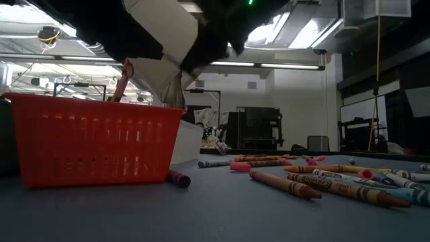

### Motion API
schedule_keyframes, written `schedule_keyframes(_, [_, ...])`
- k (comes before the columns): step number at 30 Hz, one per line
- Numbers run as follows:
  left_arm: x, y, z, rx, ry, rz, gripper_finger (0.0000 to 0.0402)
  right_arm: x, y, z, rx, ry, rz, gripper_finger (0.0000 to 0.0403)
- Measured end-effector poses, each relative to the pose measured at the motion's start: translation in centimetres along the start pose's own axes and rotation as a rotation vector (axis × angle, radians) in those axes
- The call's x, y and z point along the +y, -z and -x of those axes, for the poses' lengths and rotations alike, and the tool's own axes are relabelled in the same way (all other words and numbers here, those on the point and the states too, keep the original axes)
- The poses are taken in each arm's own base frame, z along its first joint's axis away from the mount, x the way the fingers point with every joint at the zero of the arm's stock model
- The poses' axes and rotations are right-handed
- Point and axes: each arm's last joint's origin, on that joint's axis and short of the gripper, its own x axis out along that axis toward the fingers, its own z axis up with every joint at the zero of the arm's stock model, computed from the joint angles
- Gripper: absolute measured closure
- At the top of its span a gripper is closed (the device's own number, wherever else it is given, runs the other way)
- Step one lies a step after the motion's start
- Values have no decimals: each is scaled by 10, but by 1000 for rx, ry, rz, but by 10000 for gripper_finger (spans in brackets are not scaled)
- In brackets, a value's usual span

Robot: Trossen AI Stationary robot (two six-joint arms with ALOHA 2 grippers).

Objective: Sort crayons
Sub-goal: Put the light blue crayon into the transparent bin

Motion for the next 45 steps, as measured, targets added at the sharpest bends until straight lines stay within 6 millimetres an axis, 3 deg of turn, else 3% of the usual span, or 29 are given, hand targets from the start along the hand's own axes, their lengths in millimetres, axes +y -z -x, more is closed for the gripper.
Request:
schedule_keyframes(10, [0,0,0,4,5,0,302,-17,23,-47,68,5,-30,386])
schedule_keyframes(21, [0,0,0,5,6,0,302,-22,26,-55,70,18,-40,384])
schedule_keyframes(32, [0,0,0,5,6,0,302,-21,23,-55,45,6,-54,276])
schedule_keyframes(36, [0,0,0,5,6,0,302,-18,23,-48,79,-38,-108,262])
schedule_keyframes(45, [0,0,0,5,6,0,302,-9,9,1,317,-255,-185,271])
